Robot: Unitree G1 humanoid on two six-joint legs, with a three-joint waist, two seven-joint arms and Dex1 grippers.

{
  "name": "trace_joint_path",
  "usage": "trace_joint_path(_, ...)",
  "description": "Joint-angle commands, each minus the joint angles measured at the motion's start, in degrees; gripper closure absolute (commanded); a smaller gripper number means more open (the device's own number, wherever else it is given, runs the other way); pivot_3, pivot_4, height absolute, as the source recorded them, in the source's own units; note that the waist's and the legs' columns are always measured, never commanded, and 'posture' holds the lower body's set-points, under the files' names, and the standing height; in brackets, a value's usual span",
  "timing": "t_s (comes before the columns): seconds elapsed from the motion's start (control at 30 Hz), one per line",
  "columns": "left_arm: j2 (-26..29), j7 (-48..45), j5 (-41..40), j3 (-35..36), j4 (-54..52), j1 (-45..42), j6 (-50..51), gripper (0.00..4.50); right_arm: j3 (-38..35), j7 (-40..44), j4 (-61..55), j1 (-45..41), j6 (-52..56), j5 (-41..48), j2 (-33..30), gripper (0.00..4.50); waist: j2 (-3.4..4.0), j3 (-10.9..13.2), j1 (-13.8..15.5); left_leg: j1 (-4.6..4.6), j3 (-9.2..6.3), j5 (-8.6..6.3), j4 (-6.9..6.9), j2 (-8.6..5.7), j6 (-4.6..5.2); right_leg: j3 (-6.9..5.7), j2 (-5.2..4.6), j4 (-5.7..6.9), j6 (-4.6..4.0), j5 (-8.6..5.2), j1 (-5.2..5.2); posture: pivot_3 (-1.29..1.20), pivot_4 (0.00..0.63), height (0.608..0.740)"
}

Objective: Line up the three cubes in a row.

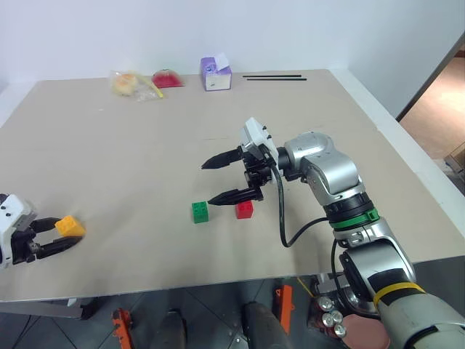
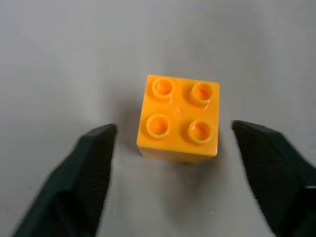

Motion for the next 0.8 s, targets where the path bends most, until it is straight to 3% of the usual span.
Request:
trace_joint_path(0.03, 1.2, 0.2, -0.4, 1.0, 0.4, -0.6, -0.4, 2.21, -1.3, 0.0, -1.5, -0.7, -0.5, 1.0, -0.2, 0.00, 0.00, 0.0, 0.0, 0.00, 0.00, 0.00, 0.00, 0.00, 0.00, 0.00, 0.00, 0.00, 0.00, 0.00, 0.00, 0.00, 0.150, 0.740)
trace_joint_path(0.13, 1.3, 0.1, -0.6, 1.3, 0.7, -0.8, -0.7, 3.19, -1.3, 0.2, -1.4, -0.8, -0.7, 0.9, -0.2, 0.00, 0.00, 0.0, 0.0, 0.00, 0.00, 0.00, 0.00, 0.00, 0.00, 0.00, 0.00, 0.00, 0.00, 0.00, 0.00, 0.00, 0.150, 0.740)
trace_joint_path(0.53, 0.1, 0.5, -3.9, -0.2, -9.4, -0.1, 5.4, 3.19, -1.9, 1.0, -0.5, -2.0, -0.8, 1.3, -0.4, 0.00, 0.00, 0.0, 0.0, 0.00, 0.00, 0.00, 0.00, 0.00, 0.00, 0.00, 0.00, 0.00, 0.00, 0.00, 0.01, 0.00, 0.150, 0.740)
trace_joint_path(0.8, -2.2, 2.3, -6.1, -8.2, -22.4, -4.8, 11.1, 3.19, -4.7, 0.3, 1.2, -1.6, -1.2, 0.8, -5.6, 0.00, 0.00, 0.0, 0.4, -0.02, 0.00, 0.00, 0.02, -0.01, 0.00, 0.03, 0.00, 0.00, 0.02, 0.00, 0.04, 0.00, 0.150, 0.740)
